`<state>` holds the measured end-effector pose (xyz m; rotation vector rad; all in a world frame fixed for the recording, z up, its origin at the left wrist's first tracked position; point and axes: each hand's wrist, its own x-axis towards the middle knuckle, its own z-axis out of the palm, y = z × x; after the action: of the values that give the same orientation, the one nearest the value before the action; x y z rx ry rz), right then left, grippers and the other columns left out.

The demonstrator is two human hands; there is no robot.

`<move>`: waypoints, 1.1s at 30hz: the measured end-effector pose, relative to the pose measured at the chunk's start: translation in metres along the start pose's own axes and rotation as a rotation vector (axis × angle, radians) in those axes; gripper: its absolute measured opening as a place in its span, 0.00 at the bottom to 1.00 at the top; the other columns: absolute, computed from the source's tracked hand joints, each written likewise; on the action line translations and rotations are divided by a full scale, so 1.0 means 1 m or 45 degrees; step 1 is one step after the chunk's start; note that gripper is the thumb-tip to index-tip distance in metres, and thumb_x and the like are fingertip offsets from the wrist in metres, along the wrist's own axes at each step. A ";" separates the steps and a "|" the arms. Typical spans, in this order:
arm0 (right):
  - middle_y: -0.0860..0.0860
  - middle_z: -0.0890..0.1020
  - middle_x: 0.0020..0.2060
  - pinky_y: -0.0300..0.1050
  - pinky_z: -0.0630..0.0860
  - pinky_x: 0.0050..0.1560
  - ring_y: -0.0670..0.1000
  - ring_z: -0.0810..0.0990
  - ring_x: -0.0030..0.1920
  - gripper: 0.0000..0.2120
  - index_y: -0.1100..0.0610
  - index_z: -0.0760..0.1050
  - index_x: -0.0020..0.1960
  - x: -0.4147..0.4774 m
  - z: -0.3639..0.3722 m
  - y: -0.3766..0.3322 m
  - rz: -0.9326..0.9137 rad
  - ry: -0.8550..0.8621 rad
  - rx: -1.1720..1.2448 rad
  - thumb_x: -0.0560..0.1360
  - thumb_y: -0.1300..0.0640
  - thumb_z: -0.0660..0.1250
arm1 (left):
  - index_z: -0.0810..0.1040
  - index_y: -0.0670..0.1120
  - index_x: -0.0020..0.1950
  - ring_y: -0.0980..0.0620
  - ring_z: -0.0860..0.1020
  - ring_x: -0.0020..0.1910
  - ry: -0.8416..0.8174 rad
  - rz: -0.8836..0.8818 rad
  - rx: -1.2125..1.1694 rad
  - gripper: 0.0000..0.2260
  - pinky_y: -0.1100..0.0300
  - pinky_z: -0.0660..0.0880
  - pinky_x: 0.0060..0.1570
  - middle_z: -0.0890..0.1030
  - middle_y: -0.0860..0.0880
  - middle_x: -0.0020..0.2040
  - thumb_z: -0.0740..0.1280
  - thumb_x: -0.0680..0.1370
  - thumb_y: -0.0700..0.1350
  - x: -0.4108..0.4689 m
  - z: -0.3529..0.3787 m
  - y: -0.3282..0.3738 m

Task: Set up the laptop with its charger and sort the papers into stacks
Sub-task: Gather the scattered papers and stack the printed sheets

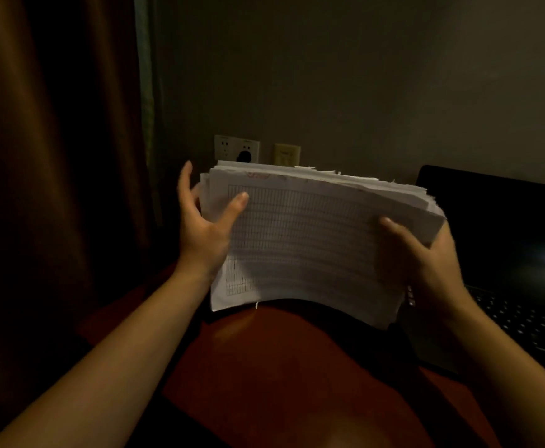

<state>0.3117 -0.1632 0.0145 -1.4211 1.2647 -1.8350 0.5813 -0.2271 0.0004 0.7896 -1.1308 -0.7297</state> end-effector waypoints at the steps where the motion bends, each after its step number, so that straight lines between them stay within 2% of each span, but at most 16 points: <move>1: 0.47 0.77 0.64 0.51 0.78 0.60 0.46 0.79 0.61 0.36 0.45 0.66 0.72 0.003 -0.002 -0.004 -0.025 -0.008 -0.028 0.68 0.46 0.77 | 0.52 0.57 0.81 0.60 0.73 0.63 -0.004 0.016 0.023 0.40 0.64 0.80 0.50 0.67 0.55 0.71 0.73 0.77 0.46 0.001 0.002 0.000; 3: 0.45 0.73 0.68 0.47 0.76 0.62 0.45 0.76 0.65 0.39 0.42 0.63 0.74 0.007 -0.001 -0.008 -0.063 -0.024 -0.098 0.66 0.41 0.74 | 0.53 0.57 0.82 0.58 0.73 0.65 -0.066 0.022 0.071 0.38 0.61 0.80 0.54 0.68 0.55 0.71 0.71 0.78 0.45 0.000 0.004 0.000; 6: 0.47 0.70 0.71 0.50 0.74 0.66 0.46 0.73 0.67 0.44 0.43 0.59 0.77 0.010 0.001 -0.007 -0.051 -0.035 -0.184 0.66 0.40 0.74 | 0.51 0.59 0.81 0.58 0.74 0.64 -0.149 0.008 0.106 0.38 0.68 0.80 0.46 0.67 0.55 0.74 0.70 0.79 0.45 0.001 0.003 0.000; 8: 0.48 0.71 0.70 0.53 0.74 0.66 0.47 0.74 0.67 0.44 0.44 0.59 0.77 0.010 0.000 -0.004 -0.008 -0.026 -0.157 0.66 0.40 0.75 | 0.50 0.59 0.82 0.63 0.75 0.59 -0.126 -0.002 0.060 0.39 0.72 0.78 0.42 0.67 0.58 0.71 0.71 0.79 0.45 0.001 0.000 0.000; 11: 0.51 0.78 0.62 0.54 0.79 0.59 0.51 0.79 0.61 0.34 0.51 0.65 0.73 0.002 0.001 0.010 0.043 -0.014 -0.087 0.71 0.54 0.77 | 0.63 0.52 0.78 0.58 0.78 0.58 -0.086 -0.122 0.048 0.33 0.66 0.80 0.43 0.75 0.56 0.64 0.74 0.76 0.46 -0.005 -0.006 -0.016; 13: 0.50 0.80 0.54 0.44 0.82 0.48 0.50 0.81 0.56 0.25 0.54 0.70 0.67 -0.006 0.005 0.016 0.069 0.001 -0.074 0.73 0.62 0.74 | 0.72 0.47 0.70 0.52 0.79 0.60 -0.086 -0.194 0.173 0.26 0.59 0.81 0.50 0.79 0.52 0.60 0.75 0.74 0.47 -0.012 -0.006 -0.028; 15: 0.47 0.80 0.50 0.37 0.79 0.40 0.46 0.81 0.50 0.17 0.53 0.72 0.60 -0.010 0.009 0.017 0.037 0.026 -0.100 0.75 0.63 0.72 | 0.73 0.45 0.68 0.55 0.79 0.58 -0.033 -0.156 0.259 0.23 0.57 0.80 0.55 0.80 0.51 0.58 0.74 0.75 0.47 -0.016 -0.003 -0.031; 16: 0.46 0.80 0.48 0.36 0.78 0.39 0.45 0.80 0.49 0.15 0.52 0.72 0.58 -0.010 0.011 0.015 -0.001 0.045 -0.129 0.76 0.64 0.71 | 0.73 0.45 0.67 0.59 0.79 0.56 0.000 -0.094 0.285 0.21 0.61 0.79 0.55 0.79 0.52 0.58 0.73 0.76 0.47 -0.016 0.000 -0.028; 18: 0.47 0.79 0.47 0.34 0.77 0.40 0.46 0.79 0.48 0.14 0.51 0.71 0.56 -0.009 0.017 0.013 -0.073 0.108 -0.174 0.77 0.68 0.67 | 0.72 0.47 0.66 0.65 0.76 0.53 0.046 0.028 0.339 0.18 0.71 0.74 0.50 0.77 0.55 0.56 0.72 0.78 0.45 -0.019 0.007 -0.020; 19: 0.47 0.79 0.49 0.33 0.77 0.41 0.46 0.79 0.49 0.15 0.51 0.71 0.57 -0.010 0.018 0.015 -0.083 0.122 -0.172 0.77 0.68 0.66 | 0.70 0.48 0.67 0.66 0.75 0.53 0.056 0.057 0.351 0.19 0.73 0.72 0.48 0.76 0.56 0.56 0.71 0.78 0.44 -0.021 0.009 -0.018; 21: 0.47 0.79 0.54 0.39 0.78 0.48 0.44 0.79 0.53 0.18 0.48 0.69 0.62 -0.015 0.021 0.022 -0.011 0.080 -0.125 0.78 0.65 0.67 | 0.70 0.49 0.69 0.64 0.75 0.54 0.044 -0.017 0.299 0.22 0.70 0.73 0.48 0.76 0.56 0.57 0.72 0.78 0.44 -0.027 0.008 -0.026; 23: 0.47 0.78 0.57 0.47 0.79 0.55 0.45 0.78 0.56 0.21 0.48 0.68 0.65 -0.020 0.020 0.029 0.070 0.032 -0.154 0.77 0.62 0.69 | 0.72 0.48 0.69 0.59 0.78 0.55 0.041 -0.218 0.199 0.24 0.64 0.76 0.46 0.79 0.54 0.57 0.74 0.76 0.45 -0.032 0.004 -0.033; 25: 0.47 0.78 0.58 0.51 0.78 0.59 0.45 0.78 0.58 0.23 0.49 0.67 0.66 -0.019 0.016 0.027 0.094 0.027 -0.166 0.76 0.60 0.71 | 0.78 0.46 0.60 0.54 0.81 0.53 0.001 -0.388 0.149 0.16 0.64 0.76 0.42 0.82 0.52 0.52 0.76 0.74 0.46 -0.028 0.000 -0.036; 28: 0.44 0.76 0.57 0.46 0.78 0.59 0.41 0.77 0.56 0.28 0.51 0.65 0.69 -0.005 0.008 0.010 0.012 0.028 -0.172 0.74 0.60 0.74 | 0.80 0.50 0.47 0.59 0.81 0.45 -0.091 -0.430 0.136 0.06 0.68 0.76 0.36 0.83 0.53 0.46 0.76 0.74 0.45 -0.018 -0.003 -0.034; 30: 0.48 0.76 0.61 0.47 0.78 0.60 0.43 0.77 0.58 0.32 0.51 0.65 0.72 0.007 0.002 -0.005 -0.071 -0.002 -0.251 0.73 0.60 0.75 | 0.80 0.50 0.47 0.60 0.81 0.45 -0.107 -0.413 0.160 0.06 0.69 0.76 0.37 0.82 0.54 0.46 0.75 0.75 0.46 -0.015 -0.004 -0.031; 33: 0.50 0.74 0.65 0.47 0.76 0.60 0.49 0.76 0.62 0.32 0.50 0.66 0.73 0.025 -0.008 -0.030 -0.189 -0.163 -0.621 0.73 0.54 0.75 | 0.81 0.47 0.54 0.57 0.81 0.49 -0.111 -0.388 0.169 0.09 0.69 0.77 0.38 0.83 0.51 0.50 0.74 0.75 0.46 -0.014 -0.003 -0.032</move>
<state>0.3008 -0.1675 0.0531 -1.8976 1.6508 -1.5531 0.5770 -0.2320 -0.0339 1.0655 -1.1585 -0.9571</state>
